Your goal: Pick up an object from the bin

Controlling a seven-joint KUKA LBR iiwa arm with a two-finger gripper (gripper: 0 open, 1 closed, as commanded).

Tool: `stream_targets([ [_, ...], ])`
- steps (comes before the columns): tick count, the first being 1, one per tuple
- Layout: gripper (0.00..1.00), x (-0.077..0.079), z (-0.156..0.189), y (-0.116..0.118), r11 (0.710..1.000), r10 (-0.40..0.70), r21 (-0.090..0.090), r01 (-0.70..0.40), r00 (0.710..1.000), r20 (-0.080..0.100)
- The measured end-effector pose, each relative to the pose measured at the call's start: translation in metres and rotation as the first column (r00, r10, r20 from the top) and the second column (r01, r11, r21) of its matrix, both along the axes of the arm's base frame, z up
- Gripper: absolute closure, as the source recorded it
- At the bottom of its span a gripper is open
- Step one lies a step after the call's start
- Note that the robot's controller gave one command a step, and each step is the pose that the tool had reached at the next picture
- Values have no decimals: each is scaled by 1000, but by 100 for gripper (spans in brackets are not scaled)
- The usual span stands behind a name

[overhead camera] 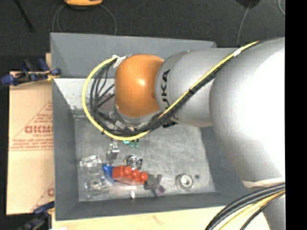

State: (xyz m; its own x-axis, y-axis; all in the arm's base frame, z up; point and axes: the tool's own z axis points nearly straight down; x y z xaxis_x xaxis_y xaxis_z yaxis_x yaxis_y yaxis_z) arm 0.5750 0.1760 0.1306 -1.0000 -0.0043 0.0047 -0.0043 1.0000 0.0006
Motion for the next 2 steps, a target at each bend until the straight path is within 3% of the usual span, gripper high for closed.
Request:
stream_targets([
  [1,0,-66,-49,-29,988,-154,5,154,988,8],
  [2,0,-79,-56,5,999,36,-21,-35,999,19],
])
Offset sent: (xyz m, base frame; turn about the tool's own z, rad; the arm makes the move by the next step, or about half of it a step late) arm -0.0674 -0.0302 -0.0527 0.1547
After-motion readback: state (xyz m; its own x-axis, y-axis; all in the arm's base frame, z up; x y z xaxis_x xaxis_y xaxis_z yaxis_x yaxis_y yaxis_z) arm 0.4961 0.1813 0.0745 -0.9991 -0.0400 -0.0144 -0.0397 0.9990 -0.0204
